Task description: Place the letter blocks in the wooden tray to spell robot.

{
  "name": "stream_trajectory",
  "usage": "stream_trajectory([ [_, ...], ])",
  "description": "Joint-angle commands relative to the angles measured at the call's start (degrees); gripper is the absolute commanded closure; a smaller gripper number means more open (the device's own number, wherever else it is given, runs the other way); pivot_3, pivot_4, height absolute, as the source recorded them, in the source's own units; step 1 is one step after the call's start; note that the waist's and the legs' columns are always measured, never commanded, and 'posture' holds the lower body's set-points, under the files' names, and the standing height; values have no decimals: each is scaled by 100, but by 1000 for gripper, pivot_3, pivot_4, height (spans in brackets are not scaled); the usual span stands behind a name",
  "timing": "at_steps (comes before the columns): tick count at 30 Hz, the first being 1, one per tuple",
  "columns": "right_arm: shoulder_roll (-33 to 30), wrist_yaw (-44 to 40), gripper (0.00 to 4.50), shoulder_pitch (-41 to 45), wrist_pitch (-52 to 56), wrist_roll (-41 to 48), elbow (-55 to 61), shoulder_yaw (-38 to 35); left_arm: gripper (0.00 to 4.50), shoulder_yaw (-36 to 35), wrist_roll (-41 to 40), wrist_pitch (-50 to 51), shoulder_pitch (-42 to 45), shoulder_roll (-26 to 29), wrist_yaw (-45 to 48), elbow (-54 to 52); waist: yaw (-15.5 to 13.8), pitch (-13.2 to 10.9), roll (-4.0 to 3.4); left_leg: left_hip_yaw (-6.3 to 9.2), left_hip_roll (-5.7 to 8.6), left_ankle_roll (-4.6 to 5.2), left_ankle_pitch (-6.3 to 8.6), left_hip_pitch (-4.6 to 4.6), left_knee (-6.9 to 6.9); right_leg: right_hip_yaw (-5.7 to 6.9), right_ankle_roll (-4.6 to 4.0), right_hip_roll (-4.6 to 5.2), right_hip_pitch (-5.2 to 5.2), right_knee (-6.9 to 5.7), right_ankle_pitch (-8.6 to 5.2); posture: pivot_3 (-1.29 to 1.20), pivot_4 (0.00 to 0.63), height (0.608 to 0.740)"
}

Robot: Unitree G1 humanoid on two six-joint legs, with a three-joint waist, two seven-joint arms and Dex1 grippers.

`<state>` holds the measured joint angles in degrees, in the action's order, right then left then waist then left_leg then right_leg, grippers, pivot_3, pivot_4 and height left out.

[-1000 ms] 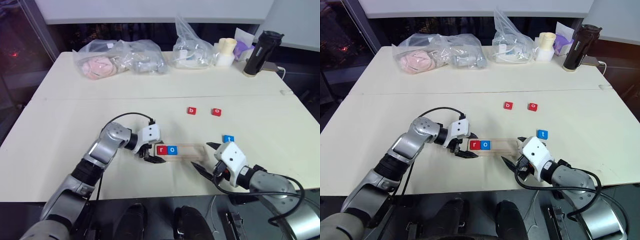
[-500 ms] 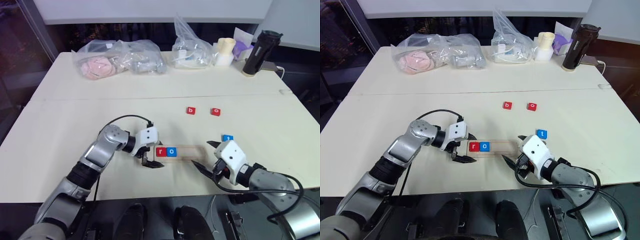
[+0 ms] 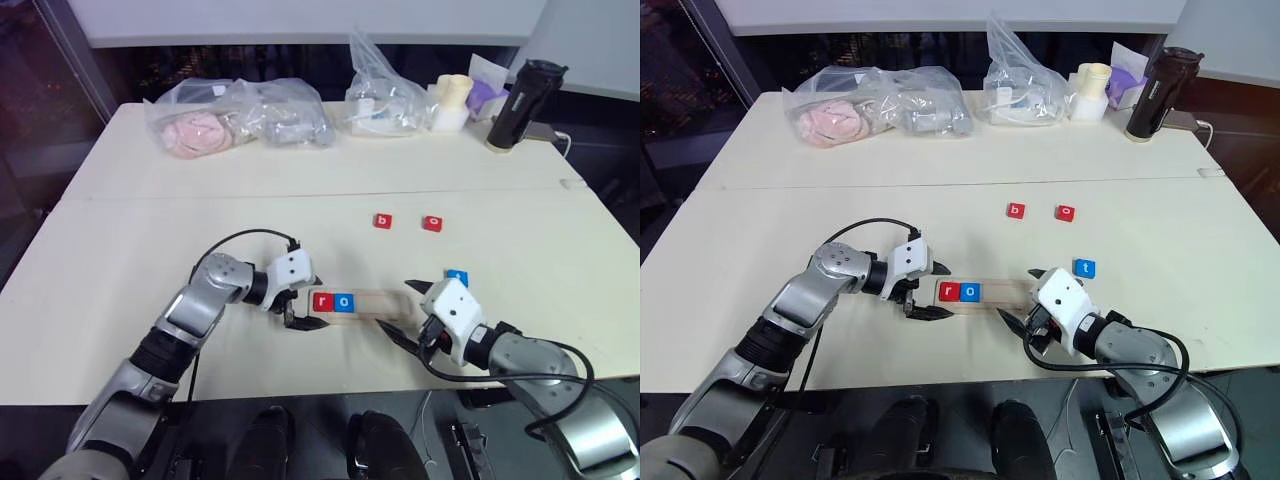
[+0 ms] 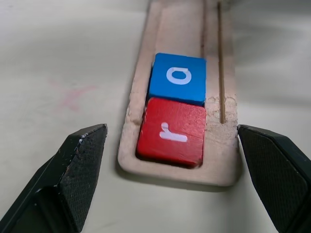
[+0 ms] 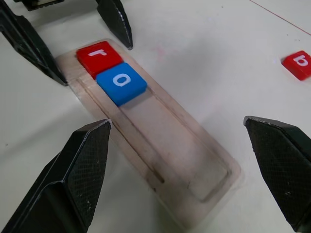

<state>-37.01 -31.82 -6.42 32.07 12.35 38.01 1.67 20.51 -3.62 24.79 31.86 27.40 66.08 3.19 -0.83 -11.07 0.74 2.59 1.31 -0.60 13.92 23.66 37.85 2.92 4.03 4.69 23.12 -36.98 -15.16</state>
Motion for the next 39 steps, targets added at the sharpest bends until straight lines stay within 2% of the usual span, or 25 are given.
stream_trajectory([
  [1,31,-31,0,89,-99,7,37,-12,20,-220,-242,118,138,115,71,-256,1,0,0,0,0,0,0,4,0,0,0,0,4,0,0,0,150,740],
  [6,34,-75,0,159,-96,37,-21,-18,20,-324,-581,455,158,297,254,-630,5,0,0,-1,1,0,0,14,0,1,1,-3,14,0,1,0,150,740],
  [12,359,109,0,643,293,232,-141,-59,20,-616,-1141,947,330,657,519,-973,16,-3,-1,-1,-1,0,0,13,1,1,0,-7,14,-3,1,0,150,740],
  [16,853,761,0,1532,872,50,-614,-40,20,-1180,-1726,1495,540,951,567,-1098,34,-5,-4,-2,-2,0,-1,13,2,0,-9,-10,20,-5,6,0,150,740],
  [22,1577,1551,0,2674,1717,-70,-1404,-102,20,-2158,-2708,2229,457,1099,221,-1586,20,-7,-5,-6,-1,0,-1,24,-6,-1,10,-12,34,-7,17,0,150,740],
  [25,2003,2091,0,3427,2308,-249,-2078,-135,20,-2807,-3236,2372,333,955,-185,-1907,32,-7,-6,-9,-1,0,-2,27,-11,-4,12,-12,41,-13,19,0,150,740],
  [30,2782,2953,0,4514,2734,-401,-3386,-528,20,-3338,-3618,2247,-116,899,-730,-2541,65,-7,-6,-17,0,-4,-5,22,-13,-13,10,-14,43,-21,21,0,150,740],
  [34,3104,3506,0,5087,2733,-581,-4349,-761,20,-3340,-3520,1983,-633,991,-973,-2980,81,-6,-5,-61,2,-8,-8,-15,-50,-56,9,-14,41,-22,22,0,150,740],
  [39,3395,3933,0,5626,2314,-689,-5480,-908,20,-3369,-3612,1909,-896,832,-1496,-3174,154,-6,-5,-78,3,-7,-8,-23,-65,-71,10,-17,44,-21,22,0,150,740],
])
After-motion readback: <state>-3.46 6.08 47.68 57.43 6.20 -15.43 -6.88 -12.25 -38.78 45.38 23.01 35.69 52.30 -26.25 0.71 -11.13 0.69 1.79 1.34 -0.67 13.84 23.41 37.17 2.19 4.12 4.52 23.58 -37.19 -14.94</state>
